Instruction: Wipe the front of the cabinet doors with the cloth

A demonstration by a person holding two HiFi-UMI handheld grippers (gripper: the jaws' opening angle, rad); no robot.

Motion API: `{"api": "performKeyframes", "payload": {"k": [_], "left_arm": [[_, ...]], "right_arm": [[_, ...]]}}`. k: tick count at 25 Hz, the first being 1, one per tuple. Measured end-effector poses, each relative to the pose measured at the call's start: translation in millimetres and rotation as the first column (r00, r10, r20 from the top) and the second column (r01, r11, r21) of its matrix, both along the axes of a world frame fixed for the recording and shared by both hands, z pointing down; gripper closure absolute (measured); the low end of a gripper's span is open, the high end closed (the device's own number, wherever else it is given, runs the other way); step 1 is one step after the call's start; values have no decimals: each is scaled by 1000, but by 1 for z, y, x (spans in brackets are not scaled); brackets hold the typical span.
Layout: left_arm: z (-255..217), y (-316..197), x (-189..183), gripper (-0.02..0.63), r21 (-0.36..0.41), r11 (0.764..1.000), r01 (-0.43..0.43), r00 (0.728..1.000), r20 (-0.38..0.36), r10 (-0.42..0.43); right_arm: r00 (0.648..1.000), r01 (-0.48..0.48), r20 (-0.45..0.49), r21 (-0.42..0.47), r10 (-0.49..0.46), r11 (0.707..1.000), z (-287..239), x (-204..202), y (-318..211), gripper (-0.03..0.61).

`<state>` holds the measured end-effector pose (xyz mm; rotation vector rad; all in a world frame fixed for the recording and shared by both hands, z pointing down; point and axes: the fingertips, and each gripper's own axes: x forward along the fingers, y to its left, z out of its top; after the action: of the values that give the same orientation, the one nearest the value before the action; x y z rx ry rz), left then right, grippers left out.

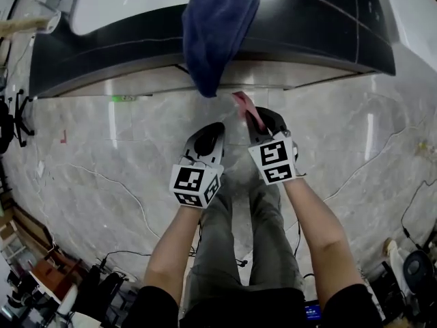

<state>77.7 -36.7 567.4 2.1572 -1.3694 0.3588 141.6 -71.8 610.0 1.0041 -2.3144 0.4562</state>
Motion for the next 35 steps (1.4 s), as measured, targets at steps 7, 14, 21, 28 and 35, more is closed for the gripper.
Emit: {"api": "performKeyframes", "payload": {"k": [7,14,21,28,35], "left_arm": [[19,3,-53,603,-14,997,82,997,7,-82],[36,-3,-83,603,-19,994,103,995,17,-103],[42,-3,-98,603,-29,991,133,991,14,-133],[41,-6,-80,603,-38,993,115,993,6,-115],[36,-13,-42,603,-31,998,55,998,-3,-55]], "right_arm": [[997,79,-23,-3,-79,997,22,-54,-8,537],[987,152,-52,7,-151,988,40,-90,-16,537],[987,134,-91,9,-133,991,53,-87,-32,537],[993,55,-100,-8,-56,998,58,-48,-46,537],[994,-18,-109,-1,18,1000,55,2,-52,537]]}}
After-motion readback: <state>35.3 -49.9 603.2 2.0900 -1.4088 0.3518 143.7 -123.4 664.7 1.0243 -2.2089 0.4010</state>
